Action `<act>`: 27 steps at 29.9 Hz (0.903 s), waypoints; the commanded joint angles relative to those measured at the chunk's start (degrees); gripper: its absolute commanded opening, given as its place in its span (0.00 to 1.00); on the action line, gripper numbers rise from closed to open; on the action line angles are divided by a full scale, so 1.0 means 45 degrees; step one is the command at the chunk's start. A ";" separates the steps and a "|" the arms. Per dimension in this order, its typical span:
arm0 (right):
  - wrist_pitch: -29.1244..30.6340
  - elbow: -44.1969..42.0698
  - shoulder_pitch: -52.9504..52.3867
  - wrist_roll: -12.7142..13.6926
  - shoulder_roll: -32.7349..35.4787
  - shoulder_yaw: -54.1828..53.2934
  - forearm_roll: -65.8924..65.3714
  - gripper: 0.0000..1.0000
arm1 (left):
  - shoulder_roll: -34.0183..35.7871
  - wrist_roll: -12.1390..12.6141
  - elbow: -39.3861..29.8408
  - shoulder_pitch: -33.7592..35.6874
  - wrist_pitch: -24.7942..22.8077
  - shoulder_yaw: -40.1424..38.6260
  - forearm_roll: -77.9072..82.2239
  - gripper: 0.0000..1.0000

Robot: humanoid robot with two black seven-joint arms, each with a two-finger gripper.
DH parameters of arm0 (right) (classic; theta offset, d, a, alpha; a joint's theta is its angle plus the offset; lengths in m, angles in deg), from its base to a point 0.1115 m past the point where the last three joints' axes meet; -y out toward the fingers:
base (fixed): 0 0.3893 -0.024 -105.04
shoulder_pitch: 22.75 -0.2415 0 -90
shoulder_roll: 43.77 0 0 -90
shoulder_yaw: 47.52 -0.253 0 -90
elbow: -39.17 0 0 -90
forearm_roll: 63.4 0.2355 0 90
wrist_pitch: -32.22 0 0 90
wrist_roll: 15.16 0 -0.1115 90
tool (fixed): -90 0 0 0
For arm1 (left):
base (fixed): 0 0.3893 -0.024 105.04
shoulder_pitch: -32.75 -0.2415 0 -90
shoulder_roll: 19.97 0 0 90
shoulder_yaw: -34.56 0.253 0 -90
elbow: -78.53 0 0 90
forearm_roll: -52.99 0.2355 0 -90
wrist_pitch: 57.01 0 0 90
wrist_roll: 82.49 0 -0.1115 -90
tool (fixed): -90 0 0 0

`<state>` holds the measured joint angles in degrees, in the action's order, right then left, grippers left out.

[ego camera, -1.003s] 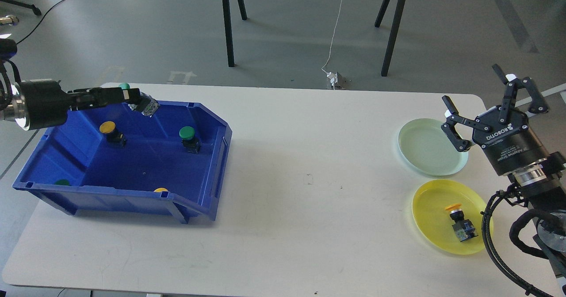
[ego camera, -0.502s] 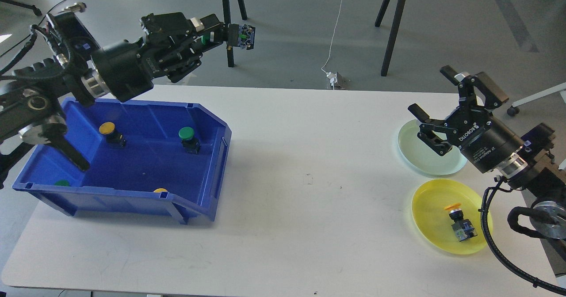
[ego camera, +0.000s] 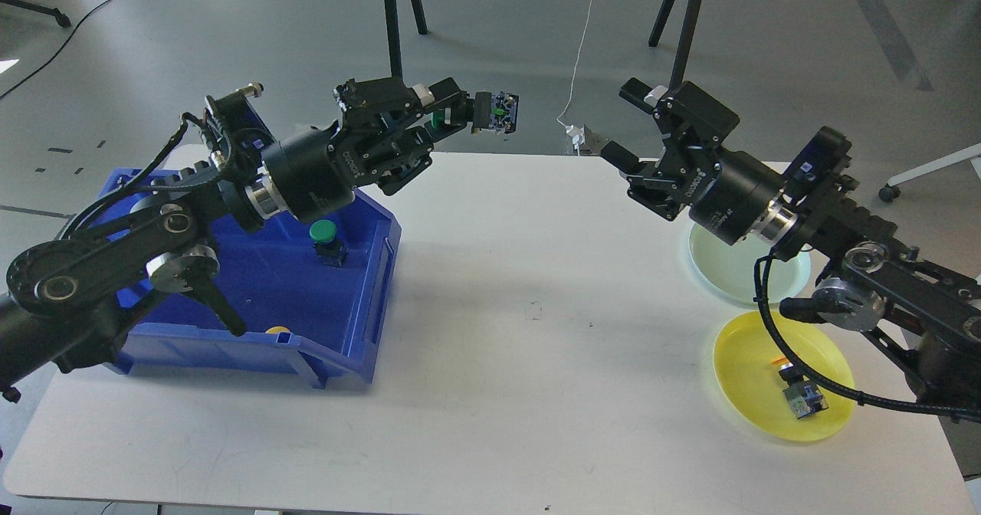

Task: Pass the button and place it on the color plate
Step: 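Lift the green-capped button with the left gripper toward the right gripper, then close the right gripper on the green-capped button held by the left gripper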

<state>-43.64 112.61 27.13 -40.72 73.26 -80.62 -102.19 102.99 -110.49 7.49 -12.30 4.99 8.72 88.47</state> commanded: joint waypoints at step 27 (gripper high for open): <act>-0.0897 -0.1417 -0.1299 -0.0543 -0.3233 0.0814 0.0201 0.93 | 0.0000 0.0000 0.0201 0.0012 -0.0001 -0.0001 -0.0092 0.08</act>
<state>-47.70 106.15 21.32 -43.16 58.68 -76.94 -101.33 102.90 -110.49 8.30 -12.16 4.99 8.73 88.06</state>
